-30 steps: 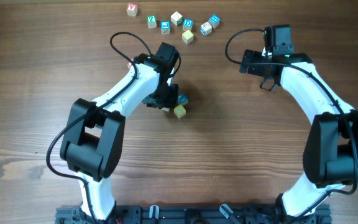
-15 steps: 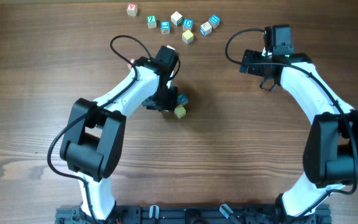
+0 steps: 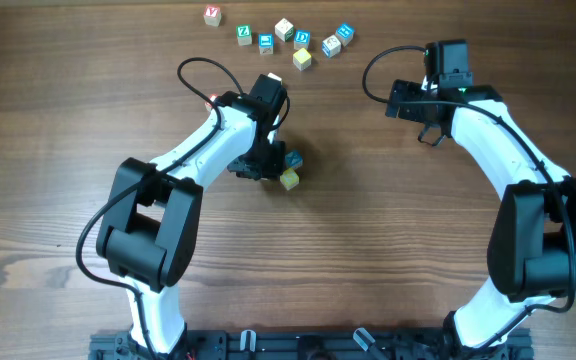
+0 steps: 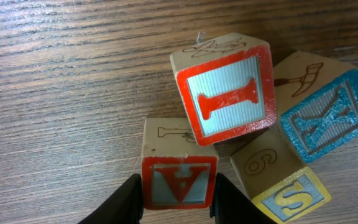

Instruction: Form a circle

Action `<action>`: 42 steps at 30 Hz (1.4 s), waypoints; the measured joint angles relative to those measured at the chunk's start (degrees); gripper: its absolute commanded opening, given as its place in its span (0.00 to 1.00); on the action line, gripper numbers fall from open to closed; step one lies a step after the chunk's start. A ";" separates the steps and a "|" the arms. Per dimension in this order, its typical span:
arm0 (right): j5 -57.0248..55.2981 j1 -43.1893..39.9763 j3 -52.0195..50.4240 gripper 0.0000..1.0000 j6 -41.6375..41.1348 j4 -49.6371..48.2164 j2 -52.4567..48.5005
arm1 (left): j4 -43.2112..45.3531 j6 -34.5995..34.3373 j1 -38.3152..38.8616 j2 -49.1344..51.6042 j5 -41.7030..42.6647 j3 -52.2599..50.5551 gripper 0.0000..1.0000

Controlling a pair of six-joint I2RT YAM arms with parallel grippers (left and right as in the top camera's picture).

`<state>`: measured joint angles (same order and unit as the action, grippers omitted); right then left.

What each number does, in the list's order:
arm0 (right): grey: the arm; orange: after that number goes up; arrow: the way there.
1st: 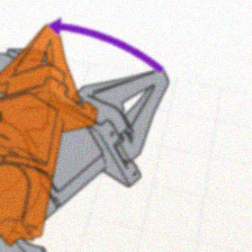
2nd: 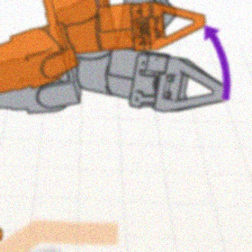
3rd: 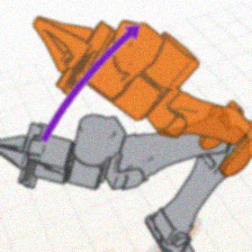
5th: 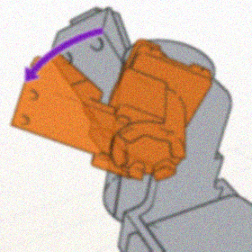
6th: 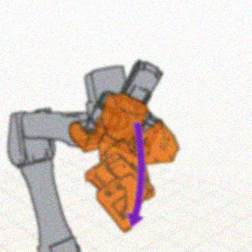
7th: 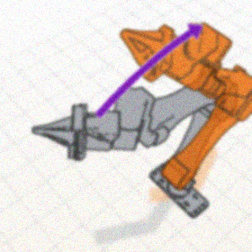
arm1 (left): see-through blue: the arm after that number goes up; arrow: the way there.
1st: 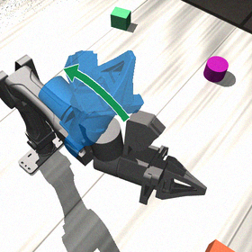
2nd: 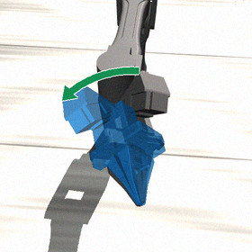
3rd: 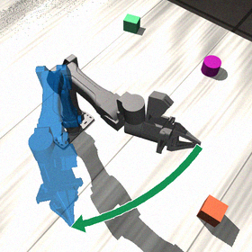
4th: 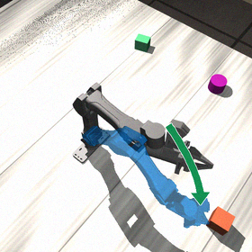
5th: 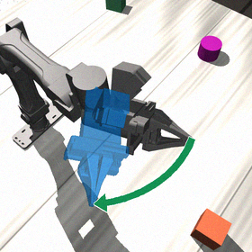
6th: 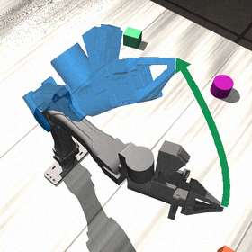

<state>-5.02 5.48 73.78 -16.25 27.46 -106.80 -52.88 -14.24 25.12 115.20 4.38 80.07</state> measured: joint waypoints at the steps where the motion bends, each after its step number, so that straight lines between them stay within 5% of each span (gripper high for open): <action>1: 0.00 0.00 0.00 1.00 -0.02 0.00 0.00 | 0.00 0.00 0.00 0.00 0.00 0.00 0.36; 18: 0.00 -0.02 0.00 1.00 0.00 0.00 0.00 | 0.02 -1.11 0.00 0.00 -2.08 0.00 0.51; 27: 0.00 -0.02 0.00 1.00 -0.02 0.00 0.00 | -1.92 -1.09 -0.72 -2.16 -1.66 0.35 0.50; 31: 0.00 0.00 0.00 1.00 -0.02 0.00 0.00 | -2.21 -1.09 -2.60 -7.72 -1.46 3.28 0.36; 34: 0.00 0.00 0.00 1.00 -0.02 0.00 0.00 | 0.70 -1.40 -4.68 -11.06 -1.46 4.39 0.05; 42: 0.00 0.00 0.00 1.00 0.00 -0.02 0.00 | 11.63 -3.26 -14.73 -11.69 -1.51 4.76 0.04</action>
<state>-5.02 5.48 73.78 -16.25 27.44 -106.80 -41.25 -17.50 10.39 103.50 2.87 84.84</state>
